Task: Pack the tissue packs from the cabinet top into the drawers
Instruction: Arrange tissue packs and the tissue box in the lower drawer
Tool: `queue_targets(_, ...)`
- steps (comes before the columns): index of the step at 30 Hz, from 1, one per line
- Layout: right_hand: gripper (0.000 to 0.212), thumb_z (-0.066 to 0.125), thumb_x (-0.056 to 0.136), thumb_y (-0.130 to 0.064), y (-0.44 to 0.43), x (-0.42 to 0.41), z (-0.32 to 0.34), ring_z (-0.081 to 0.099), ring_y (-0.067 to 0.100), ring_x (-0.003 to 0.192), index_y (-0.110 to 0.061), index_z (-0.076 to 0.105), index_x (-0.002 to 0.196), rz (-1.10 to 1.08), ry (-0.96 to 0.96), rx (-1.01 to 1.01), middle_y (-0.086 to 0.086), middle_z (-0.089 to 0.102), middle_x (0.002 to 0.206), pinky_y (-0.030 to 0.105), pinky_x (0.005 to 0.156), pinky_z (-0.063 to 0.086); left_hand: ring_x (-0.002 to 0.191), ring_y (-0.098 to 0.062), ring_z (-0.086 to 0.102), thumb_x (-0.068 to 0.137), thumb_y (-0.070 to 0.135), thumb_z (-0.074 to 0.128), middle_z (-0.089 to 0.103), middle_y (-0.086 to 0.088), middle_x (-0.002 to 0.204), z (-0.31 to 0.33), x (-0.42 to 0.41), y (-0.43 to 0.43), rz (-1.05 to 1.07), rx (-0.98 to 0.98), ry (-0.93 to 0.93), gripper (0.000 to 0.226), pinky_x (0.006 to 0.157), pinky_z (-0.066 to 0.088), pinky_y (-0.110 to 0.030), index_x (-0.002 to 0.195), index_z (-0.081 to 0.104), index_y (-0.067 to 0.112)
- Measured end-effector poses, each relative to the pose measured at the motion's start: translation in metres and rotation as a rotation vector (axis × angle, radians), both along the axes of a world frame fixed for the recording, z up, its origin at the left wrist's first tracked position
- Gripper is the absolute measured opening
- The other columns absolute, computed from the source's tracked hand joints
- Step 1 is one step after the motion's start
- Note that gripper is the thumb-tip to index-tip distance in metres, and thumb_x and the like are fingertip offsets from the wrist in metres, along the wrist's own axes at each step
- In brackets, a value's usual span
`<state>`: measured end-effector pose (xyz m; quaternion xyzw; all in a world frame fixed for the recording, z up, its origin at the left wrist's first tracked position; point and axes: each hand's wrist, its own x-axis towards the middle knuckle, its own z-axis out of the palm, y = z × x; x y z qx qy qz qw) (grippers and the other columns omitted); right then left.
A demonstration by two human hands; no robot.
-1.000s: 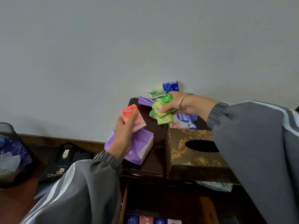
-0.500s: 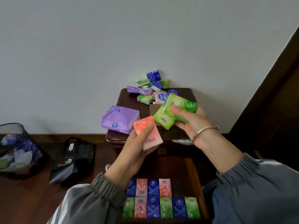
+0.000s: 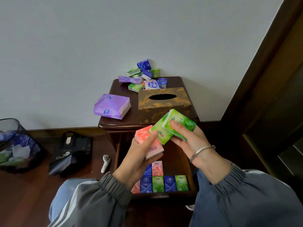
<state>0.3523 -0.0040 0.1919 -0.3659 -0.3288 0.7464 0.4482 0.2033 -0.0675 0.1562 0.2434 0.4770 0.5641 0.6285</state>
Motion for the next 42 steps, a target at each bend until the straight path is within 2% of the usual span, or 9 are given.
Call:
queue_targets(8,0.063,0.079,0.054,-0.034,0.004,0.018,-0.009,0.070,0.017,0.093,-0.018,0.061,0.112,0.266,-0.288,0.031,0.004,0.073,0.101,0.032,0.073,0.057,0.085,-0.019,0.074,0.047,0.046,0.088,0.076,-0.009,0.094,0.002,-0.010,-0.008,-0.032,-0.053,0.069,0.079,0.062,0.057,-0.029,0.116,0.060,0.023)
queue_targets(16,0.073,0.080,0.051,-0.039,0.019,0.025,-0.011,0.063,0.010,0.076,-0.023,0.053,0.116,0.679,-0.626,0.165,-0.002,0.072,0.098,0.021,0.059,0.043,0.081,-0.018,0.074,0.050,0.040,0.092,0.075,-0.013,0.101,-0.003,-0.035,-0.007,-0.262,-0.149,0.158,0.066,0.061,0.058,-0.030,0.108,0.068,0.021)
queue_targets(20,0.078,0.078,0.054,-0.042,0.019,0.021,-0.016,0.055,0.018,0.090,-0.019,0.046,0.121,0.811,-0.706,0.230,0.008,0.064,0.111,0.023,0.060,0.040,0.081,-0.016,0.073,0.056,0.044,0.087,0.075,-0.011,0.101,-0.013,-0.043,-0.005,-0.364,-0.182,0.182,0.044,0.061,0.057,-0.027,0.095,0.076,0.028)
queue_targets(22,0.081,0.079,0.054,-0.044,0.019,0.019,-0.023,0.057,0.018,0.097,-0.019,0.045,0.122,0.857,-0.714,0.235,0.008,0.064,0.115,0.026,0.065,0.045,0.079,-0.015,0.073,0.058,0.042,0.085,0.076,-0.011,0.097,-0.018,-0.047,-0.005,-0.383,-0.214,0.177,0.037,0.062,0.058,-0.028,0.092,0.077,0.030)
queue_targets(26,0.088,0.086,0.048,-0.038,0.016,0.015,-0.044,0.063,0.017,0.109,-0.021,0.039,0.121,0.823,-0.596,0.154,0.006,0.064,0.119,0.036,0.095,0.050,0.079,-0.015,0.073,0.063,0.041,0.082,0.076,-0.009,0.096,-0.033,-0.049,-0.010,-0.378,-0.258,0.171,0.048,0.061,0.057,-0.027,0.107,0.070,0.027)
queue_targets(31,0.080,0.077,0.065,-0.018,0.008,0.016,-0.076,0.060,0.028,0.113,-0.015,0.033,0.132,0.783,-0.377,0.010,0.015,0.061,0.125,0.046,0.097,0.048,0.080,-0.013,0.073,0.070,0.040,0.078,0.075,-0.006,0.099,-0.056,-0.043,-0.016,-0.317,-0.302,0.150,0.057,0.063,0.056,-0.027,0.121,0.063,0.022)
queue_targets(37,0.052,0.071,0.071,-0.009,0.029,0.028,-0.109,0.063,0.030,0.108,-0.007,0.056,0.121,0.680,-0.256,-0.150,0.018,0.064,0.119,0.040,0.085,0.056,0.084,-0.018,0.072,0.053,0.045,0.083,0.076,-0.007,0.096,-0.085,-0.037,-0.013,-0.222,-0.409,0.126,0.069,0.066,0.056,-0.030,0.113,0.065,0.014)
queue_targets(39,0.060,0.074,0.067,-0.009,0.045,0.034,-0.122,0.062,0.028,0.110,-0.012,0.055,0.124,0.668,-0.370,-0.137,0.015,0.064,0.120,0.040,0.086,0.055,0.092,-0.022,0.072,0.067,0.040,0.082,0.075,-0.009,0.102,-0.098,-0.042,-0.010,-0.185,-0.464,0.128,0.061,0.069,0.058,-0.032,0.118,0.063,0.013)
queue_targets(42,0.075,0.081,0.064,-0.010,0.071,0.037,-0.148,0.062,0.015,0.105,-0.020,0.050,0.132,0.713,-0.818,0.085,0.006,0.062,0.123,0.029,0.091,0.052,0.094,-0.028,0.071,0.079,0.033,0.076,0.073,-0.015,0.107,-0.121,-0.053,-0.010,-0.082,-0.538,0.115,0.055,0.072,0.059,-0.037,0.125,0.057,0.010)
